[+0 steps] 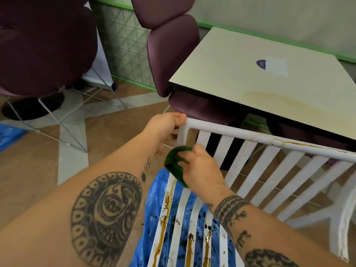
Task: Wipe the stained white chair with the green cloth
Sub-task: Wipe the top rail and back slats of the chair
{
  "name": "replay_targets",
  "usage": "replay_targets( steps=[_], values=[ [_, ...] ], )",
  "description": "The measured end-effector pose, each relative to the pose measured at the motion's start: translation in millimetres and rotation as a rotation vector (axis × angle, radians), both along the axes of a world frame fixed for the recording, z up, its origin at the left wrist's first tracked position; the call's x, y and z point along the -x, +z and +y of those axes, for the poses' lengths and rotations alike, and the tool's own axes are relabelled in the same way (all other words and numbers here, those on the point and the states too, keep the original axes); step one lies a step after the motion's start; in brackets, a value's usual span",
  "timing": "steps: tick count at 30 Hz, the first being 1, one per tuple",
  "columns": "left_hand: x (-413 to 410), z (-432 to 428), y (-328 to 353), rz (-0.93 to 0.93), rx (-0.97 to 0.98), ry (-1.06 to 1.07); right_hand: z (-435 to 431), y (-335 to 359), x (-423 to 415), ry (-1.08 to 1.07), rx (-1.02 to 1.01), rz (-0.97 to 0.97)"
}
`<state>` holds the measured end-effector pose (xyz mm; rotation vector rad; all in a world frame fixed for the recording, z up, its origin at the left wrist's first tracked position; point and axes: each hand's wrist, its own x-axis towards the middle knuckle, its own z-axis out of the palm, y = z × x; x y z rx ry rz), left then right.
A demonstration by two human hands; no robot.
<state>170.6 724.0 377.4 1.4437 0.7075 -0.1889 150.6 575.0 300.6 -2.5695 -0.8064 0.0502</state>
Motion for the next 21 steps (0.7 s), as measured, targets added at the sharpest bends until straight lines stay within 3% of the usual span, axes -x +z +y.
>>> replay_targets(
  steps=[3,13,18,21],
  values=[
    [-1,0,-9,-0.067,0.065,0.051,8,17,-13,-0.055,-0.172,-0.109],
    [2,-7,-19,-0.076,-0.02,0.089,-3,-7,29,0.104,0.37,0.27],
    [1,-9,-15,-0.052,0.011,0.099,-9,8,8,0.019,0.062,0.091],
    [2,-10,-16,-0.052,0.014,0.11,-2,0,11,0.103,0.211,0.113]
  ],
)
